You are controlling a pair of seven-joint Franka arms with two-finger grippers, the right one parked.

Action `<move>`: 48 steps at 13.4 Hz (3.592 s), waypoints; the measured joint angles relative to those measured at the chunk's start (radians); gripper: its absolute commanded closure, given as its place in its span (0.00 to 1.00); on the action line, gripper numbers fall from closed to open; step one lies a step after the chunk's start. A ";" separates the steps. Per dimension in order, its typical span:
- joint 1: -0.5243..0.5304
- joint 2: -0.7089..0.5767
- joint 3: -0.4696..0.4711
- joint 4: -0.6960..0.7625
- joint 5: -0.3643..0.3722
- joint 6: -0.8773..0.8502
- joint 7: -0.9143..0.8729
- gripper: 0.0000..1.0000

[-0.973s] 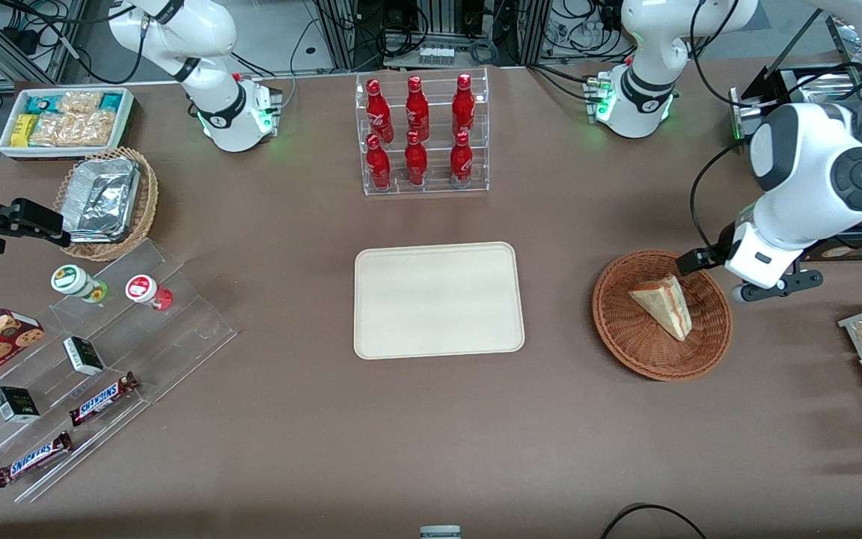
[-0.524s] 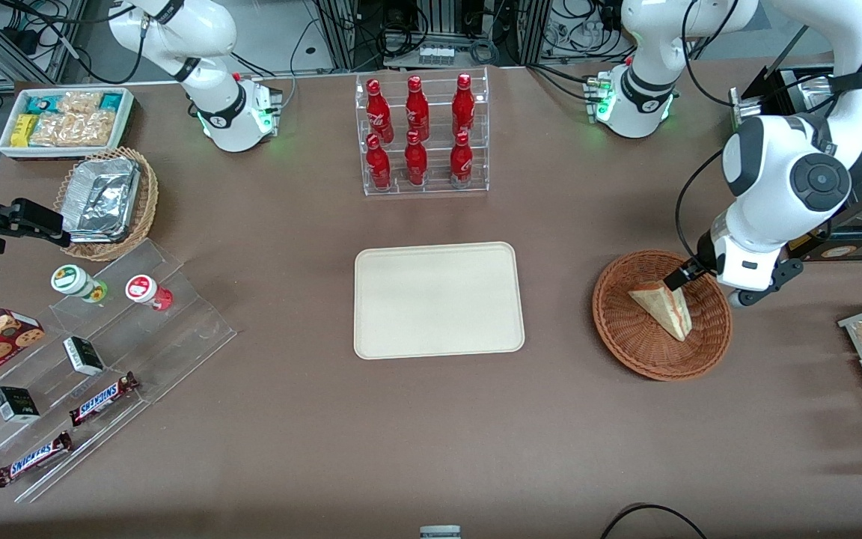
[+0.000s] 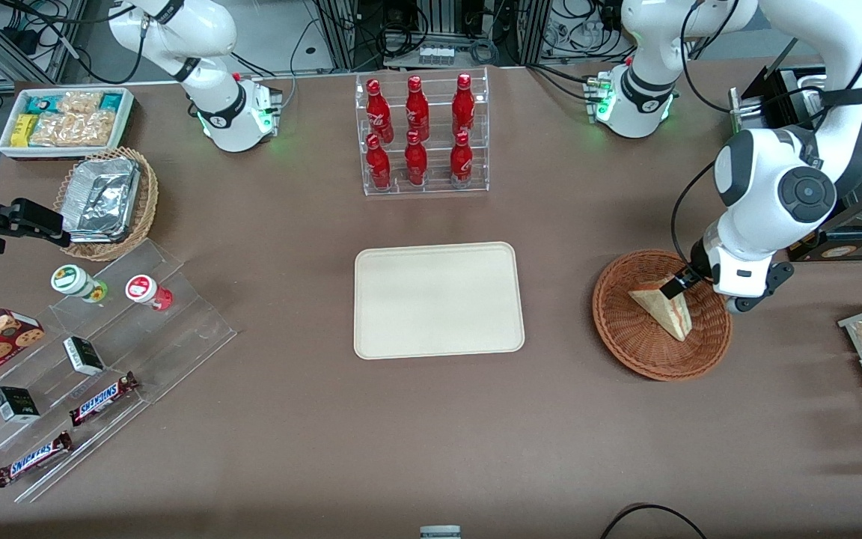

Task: Place sandwich from basket to tray
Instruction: 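Lower the open left gripper around the wrapped sandwich in the basket, then close the left gripper on the sandwich and lift it, then carry the sandwich with the left gripper over the cream tray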

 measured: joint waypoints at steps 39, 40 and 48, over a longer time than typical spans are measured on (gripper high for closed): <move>-0.285 0.065 -0.026 0.238 0.015 -0.271 0.075 1.00; -0.316 0.085 -0.026 0.266 0.015 -0.281 0.075 1.00; -0.510 0.311 -0.046 0.526 -0.059 -0.307 0.060 1.00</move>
